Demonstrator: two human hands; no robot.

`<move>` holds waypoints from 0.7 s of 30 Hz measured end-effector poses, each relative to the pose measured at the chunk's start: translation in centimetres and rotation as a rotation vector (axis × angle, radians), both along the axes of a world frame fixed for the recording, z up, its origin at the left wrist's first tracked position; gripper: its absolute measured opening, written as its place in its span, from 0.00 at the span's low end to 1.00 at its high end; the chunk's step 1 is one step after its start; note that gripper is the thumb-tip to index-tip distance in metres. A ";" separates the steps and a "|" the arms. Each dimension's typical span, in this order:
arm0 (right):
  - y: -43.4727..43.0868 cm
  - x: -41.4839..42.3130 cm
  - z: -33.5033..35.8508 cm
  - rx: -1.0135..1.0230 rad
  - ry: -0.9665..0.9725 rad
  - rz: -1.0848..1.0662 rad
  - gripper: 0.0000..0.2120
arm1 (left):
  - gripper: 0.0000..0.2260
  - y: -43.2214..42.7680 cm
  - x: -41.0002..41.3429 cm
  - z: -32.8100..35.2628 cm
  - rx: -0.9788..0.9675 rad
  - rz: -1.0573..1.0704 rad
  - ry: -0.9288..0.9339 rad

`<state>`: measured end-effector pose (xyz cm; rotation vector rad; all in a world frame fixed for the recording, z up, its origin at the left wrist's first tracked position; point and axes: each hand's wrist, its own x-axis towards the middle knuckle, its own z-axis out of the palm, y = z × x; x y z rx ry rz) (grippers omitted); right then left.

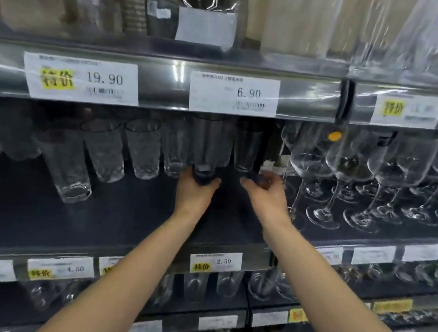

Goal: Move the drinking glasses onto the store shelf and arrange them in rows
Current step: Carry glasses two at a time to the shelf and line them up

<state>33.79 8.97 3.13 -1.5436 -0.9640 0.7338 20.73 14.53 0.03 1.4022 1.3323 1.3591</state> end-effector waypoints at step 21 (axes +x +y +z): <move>12.5 0.1 -3.8 0.133 -0.146 -0.123 0.32 | 0.25 8.2 2.9 -2.0 0.150 0.119 0.156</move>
